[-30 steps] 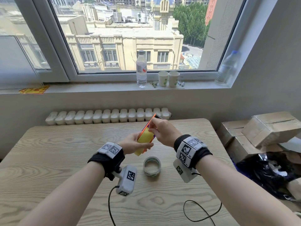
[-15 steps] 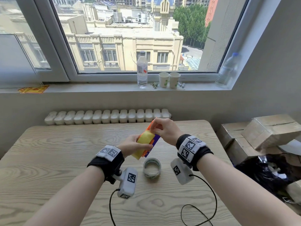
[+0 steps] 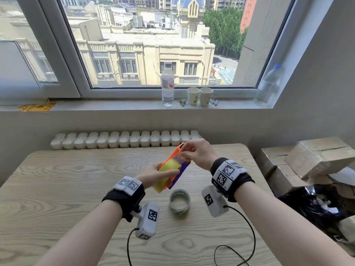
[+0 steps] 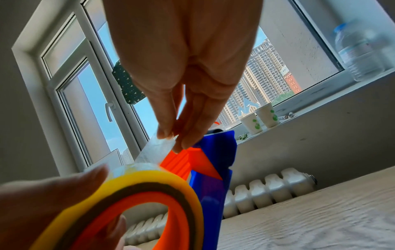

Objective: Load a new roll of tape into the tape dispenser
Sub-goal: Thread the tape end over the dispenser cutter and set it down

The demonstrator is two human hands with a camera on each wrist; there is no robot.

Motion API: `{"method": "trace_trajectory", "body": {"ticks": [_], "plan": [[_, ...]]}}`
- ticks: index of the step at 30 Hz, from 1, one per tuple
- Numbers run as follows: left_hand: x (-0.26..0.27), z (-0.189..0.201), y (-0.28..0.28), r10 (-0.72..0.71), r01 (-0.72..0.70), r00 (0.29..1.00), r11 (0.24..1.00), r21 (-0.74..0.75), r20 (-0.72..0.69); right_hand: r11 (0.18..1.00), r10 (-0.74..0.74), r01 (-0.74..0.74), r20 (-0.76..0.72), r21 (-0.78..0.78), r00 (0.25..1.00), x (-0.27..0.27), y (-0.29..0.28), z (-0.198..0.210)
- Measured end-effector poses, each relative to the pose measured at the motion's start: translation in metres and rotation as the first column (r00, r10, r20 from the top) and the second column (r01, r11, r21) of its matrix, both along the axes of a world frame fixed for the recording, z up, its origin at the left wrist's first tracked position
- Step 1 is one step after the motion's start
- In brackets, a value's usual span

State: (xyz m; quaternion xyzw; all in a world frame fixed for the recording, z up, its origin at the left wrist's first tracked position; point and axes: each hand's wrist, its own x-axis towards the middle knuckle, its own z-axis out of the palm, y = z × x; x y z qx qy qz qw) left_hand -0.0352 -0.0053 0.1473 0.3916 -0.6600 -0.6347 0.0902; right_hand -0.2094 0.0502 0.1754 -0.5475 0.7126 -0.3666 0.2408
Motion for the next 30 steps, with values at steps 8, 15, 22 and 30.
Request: {"method": "trace_trajectory", "body": {"ticks": [8, 15, 22, 30], "plan": [[-0.001, -0.003, -0.003, 0.008, -0.009, 1.000, 0.999, -0.031, -0.004, 0.999, -0.035, 0.036, 0.025, -0.009, 0.999, -0.003, -0.005, 0.005], [-0.004, -0.008, -0.004, 0.137, -0.130, 0.989, 0.984, -0.124, 0.051, 0.998, -0.054, 0.055, 0.036, -0.014, 0.998, -0.006, -0.013, 0.014], [0.006, -0.007, -0.011, 0.083, -0.083, 0.992, 0.997, 0.005, -0.095, 0.994, -0.105, 0.104, 0.027, 0.009, 0.994, -0.008, -0.014, 0.020], [-0.002, -0.004, -0.012, 0.138, -0.143, 0.987, 0.988, -0.065, -0.083, 0.995, -0.098, 0.098, 0.044, -0.005, 0.994, -0.010, -0.014, 0.026]]}}
